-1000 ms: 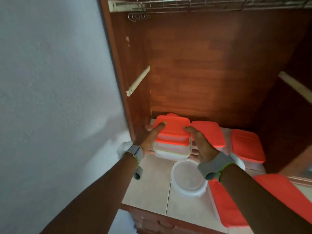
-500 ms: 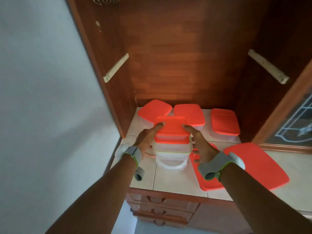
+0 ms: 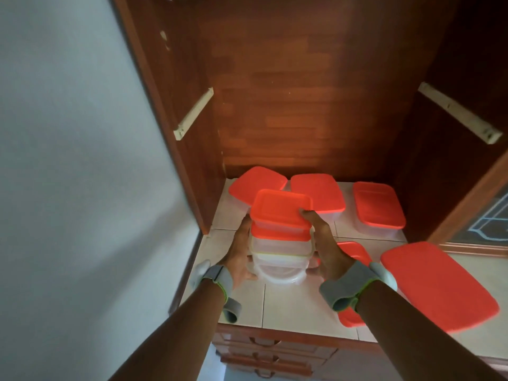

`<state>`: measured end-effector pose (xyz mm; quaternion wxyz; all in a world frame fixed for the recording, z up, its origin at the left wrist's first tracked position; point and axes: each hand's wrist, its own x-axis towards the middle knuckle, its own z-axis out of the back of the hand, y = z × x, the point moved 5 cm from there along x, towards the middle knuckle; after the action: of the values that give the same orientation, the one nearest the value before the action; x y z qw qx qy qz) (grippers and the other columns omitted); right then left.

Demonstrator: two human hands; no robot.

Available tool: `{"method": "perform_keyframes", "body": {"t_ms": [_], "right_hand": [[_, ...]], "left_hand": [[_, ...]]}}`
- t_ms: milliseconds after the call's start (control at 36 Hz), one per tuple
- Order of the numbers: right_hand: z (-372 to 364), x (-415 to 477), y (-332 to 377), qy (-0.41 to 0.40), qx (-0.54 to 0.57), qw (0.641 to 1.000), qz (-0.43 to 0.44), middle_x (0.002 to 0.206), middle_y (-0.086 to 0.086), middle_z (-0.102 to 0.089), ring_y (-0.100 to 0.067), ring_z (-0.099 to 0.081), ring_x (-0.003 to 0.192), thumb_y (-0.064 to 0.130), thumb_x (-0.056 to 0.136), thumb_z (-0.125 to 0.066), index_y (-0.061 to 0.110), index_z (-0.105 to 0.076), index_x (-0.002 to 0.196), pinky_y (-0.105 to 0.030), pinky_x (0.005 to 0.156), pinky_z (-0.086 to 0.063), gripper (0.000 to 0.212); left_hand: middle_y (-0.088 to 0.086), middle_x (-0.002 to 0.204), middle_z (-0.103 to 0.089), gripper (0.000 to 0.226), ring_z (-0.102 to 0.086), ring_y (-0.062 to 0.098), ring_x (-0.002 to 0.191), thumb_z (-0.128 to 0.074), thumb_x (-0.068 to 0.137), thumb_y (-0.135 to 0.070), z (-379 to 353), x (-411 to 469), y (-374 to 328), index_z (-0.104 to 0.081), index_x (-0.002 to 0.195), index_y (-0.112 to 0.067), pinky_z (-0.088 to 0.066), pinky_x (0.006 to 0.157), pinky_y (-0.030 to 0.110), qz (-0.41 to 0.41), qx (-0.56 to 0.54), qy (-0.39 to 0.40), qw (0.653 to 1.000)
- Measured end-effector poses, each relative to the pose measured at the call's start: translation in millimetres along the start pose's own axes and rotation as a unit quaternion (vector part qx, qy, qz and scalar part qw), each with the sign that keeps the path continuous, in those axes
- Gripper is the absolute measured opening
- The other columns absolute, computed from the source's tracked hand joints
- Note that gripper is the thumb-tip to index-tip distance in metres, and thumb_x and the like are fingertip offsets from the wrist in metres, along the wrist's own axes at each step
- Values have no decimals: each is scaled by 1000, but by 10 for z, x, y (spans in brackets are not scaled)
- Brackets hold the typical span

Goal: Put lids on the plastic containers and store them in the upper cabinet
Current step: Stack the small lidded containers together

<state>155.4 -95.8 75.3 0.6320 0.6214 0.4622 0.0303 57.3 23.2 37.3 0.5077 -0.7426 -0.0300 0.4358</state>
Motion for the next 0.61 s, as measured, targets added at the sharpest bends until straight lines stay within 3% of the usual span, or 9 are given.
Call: {"method": "perform_keyframes", "body": {"t_ms": [56,195,250,306,334,362,417,473,612], "right_hand": [[-104,96,-16,-9,-4,1000,-1,89,5,-62,-16,-58,80,61,79,-57,29,-50,128,-36,81,-46,59],[-285,110,105,-22,27,999,32,84,5,-57,-12,-54,69,46,90,-55,27,-46,131,-20,54,-38,47],[-279,278,107,-20,22,996,84,103,5,-61,-18,-59,86,51,90,-54,32,-45,130,-19,74,-42,45],[-292,326,117,-35,30,990,133,132,3,-59,-20,-57,112,70,76,-59,31,-50,134,-29,99,-34,71],[-288,329,126,-41,44,988,140,131,7,-61,-17,-58,113,74,71,-61,30,-55,131,-43,107,-37,75],[-283,387,113,-32,52,987,149,122,16,-63,-9,-60,106,71,76,-58,28,-57,125,-36,103,-38,65],[-302,411,123,-15,55,985,163,102,27,-58,4,-54,88,56,93,-45,30,-52,115,-22,79,-40,35],[-292,457,89,-20,59,986,156,112,15,-66,-9,-64,98,58,89,-52,28,-57,120,-23,81,-46,43],[-332,461,53,-4,69,986,152,96,6,-69,-18,-65,90,46,95,-49,32,-59,94,-39,88,-50,17]], "left_hand": [[1,142,-54,71,-48,34,128,-37,71,-89,129,18,-42,-53,124,-44,-38,99,59,-1,-1,2,1000],[-5,135,-60,60,-50,31,126,-42,79,-76,365,55,-155,-56,128,-45,-31,104,66,-13,-12,0,1000],[-12,116,-66,45,-55,23,112,-41,84,-69,381,77,-190,-62,117,-46,-32,102,59,-15,-21,2,1000],[-21,121,-62,47,-49,17,118,-36,89,-67,390,81,-241,-58,124,-45,-19,109,59,-28,-31,-14,999],[-22,134,-55,53,-44,15,129,-33,90,-69,377,94,-270,-53,133,-45,-12,112,60,-40,-34,-24,998],[-20,142,-50,57,-44,12,131,-30,91,-70,365,103,-293,-49,139,-44,-11,113,58,-53,-41,-25,997],[-14,123,-60,50,-58,1,98,-28,96,-66,308,52,-371,-53,130,-38,-26,101,46,-90,-61,-22,994],[-15,94,-59,36,-52,-1,70,-29,97,-62,232,-13,-418,-51,117,-41,-29,88,40,-101,-69,-23,992],[-20,94,-64,44,-56,8,82,-33,93,-67,269,159,-315,-57,117,-41,-33,90,41,-110,-65,-34,991]]}}
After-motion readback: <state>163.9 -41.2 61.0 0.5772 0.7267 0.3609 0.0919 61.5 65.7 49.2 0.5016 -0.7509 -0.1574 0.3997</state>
